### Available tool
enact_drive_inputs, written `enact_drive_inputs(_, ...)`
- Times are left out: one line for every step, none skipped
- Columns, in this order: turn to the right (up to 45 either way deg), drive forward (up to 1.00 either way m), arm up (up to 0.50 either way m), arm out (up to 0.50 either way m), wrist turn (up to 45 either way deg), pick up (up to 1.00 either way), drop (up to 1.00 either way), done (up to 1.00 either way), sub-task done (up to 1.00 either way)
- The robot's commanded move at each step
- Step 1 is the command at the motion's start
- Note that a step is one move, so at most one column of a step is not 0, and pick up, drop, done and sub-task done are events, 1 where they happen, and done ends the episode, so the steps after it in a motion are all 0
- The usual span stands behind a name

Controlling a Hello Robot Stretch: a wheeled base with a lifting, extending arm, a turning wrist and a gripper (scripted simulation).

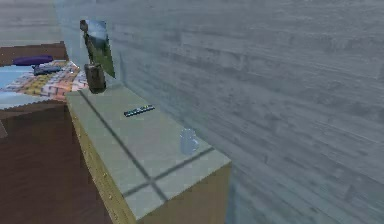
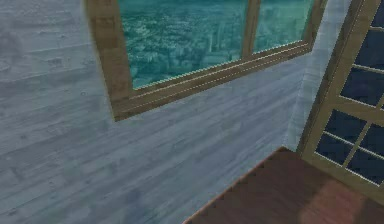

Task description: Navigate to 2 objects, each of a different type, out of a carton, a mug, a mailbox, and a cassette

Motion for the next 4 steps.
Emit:
enact_drive_inputs(-45.0,0.00,0.00,0.00,0.0,0.00,0.00,0.00,0.00)
enact_drive_inputs(-45.0,0.00,0.00,0.00,0.0,0.00,0.00,0.00,0.00)
enact_drive_inputs(-3.0,0.00,0.00,0.00,0.0,0.00,0.00,0.00,0.00)
enact_drive_inputs(0.0,0.55,0.00,0.00,0.0,0.00,0.00,0.00,0.00)
